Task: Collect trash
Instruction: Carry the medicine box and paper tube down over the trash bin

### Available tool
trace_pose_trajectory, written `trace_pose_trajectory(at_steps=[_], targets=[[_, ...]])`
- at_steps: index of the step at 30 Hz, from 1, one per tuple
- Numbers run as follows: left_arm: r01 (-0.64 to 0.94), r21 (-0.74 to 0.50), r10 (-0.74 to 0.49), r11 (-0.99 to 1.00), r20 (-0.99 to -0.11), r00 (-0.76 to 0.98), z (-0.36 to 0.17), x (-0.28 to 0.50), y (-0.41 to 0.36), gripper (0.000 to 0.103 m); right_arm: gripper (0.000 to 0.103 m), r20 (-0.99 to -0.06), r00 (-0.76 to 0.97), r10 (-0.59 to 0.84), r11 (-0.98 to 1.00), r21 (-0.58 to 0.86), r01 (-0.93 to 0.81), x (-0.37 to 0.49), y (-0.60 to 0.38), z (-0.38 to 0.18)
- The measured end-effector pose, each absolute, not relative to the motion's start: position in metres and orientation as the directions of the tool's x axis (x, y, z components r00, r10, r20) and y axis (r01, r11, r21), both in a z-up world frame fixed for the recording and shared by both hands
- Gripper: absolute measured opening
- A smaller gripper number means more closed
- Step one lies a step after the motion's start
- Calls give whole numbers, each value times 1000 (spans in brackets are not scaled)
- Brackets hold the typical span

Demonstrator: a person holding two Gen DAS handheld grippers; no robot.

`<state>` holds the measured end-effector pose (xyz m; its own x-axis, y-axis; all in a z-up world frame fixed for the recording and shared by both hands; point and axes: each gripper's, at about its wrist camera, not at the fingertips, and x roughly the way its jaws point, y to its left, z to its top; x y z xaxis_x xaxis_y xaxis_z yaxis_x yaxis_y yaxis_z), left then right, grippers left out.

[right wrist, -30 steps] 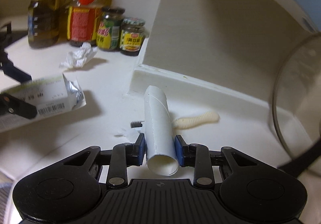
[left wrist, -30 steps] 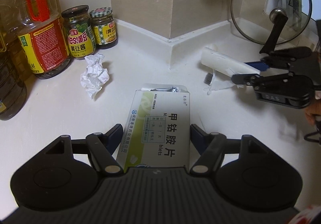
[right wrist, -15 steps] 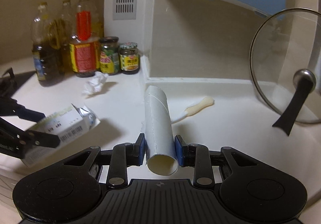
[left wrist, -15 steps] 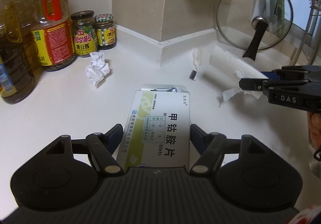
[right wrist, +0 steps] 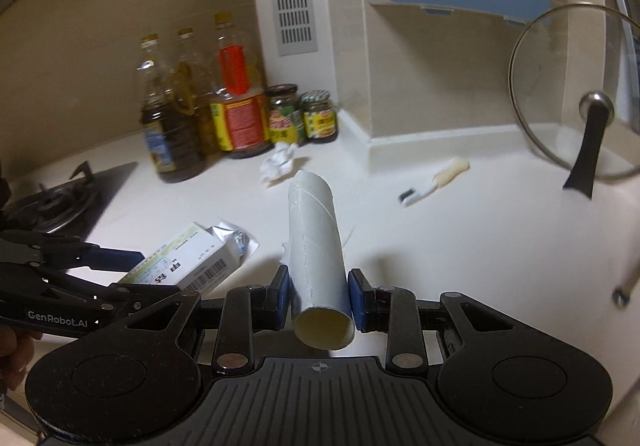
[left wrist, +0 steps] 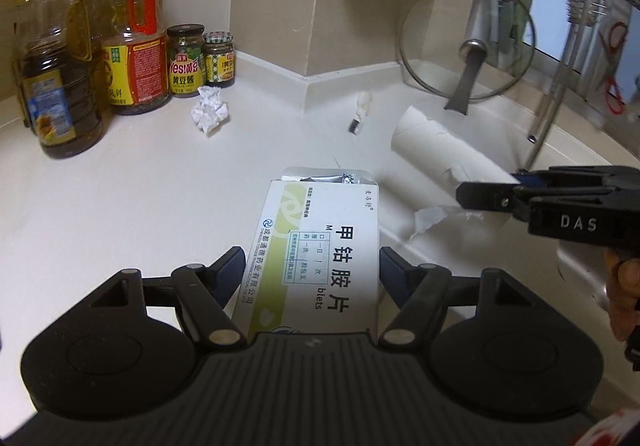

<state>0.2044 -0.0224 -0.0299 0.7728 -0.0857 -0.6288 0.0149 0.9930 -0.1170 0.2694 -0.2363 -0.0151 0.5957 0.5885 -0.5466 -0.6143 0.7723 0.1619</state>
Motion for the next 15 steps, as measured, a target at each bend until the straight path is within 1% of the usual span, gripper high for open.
trace_pose_trajectory(at_steps=[8,15], targets=[[32,-130,-109,991,-648,754,-41,138,-24,70,31,-599,559,574,778,187,-599,206,-236,-41],[33,-149,-127,988,-684,719,-65,110,-25,70,31,-641,538,548,787,176,-591,178,-234,-63]])
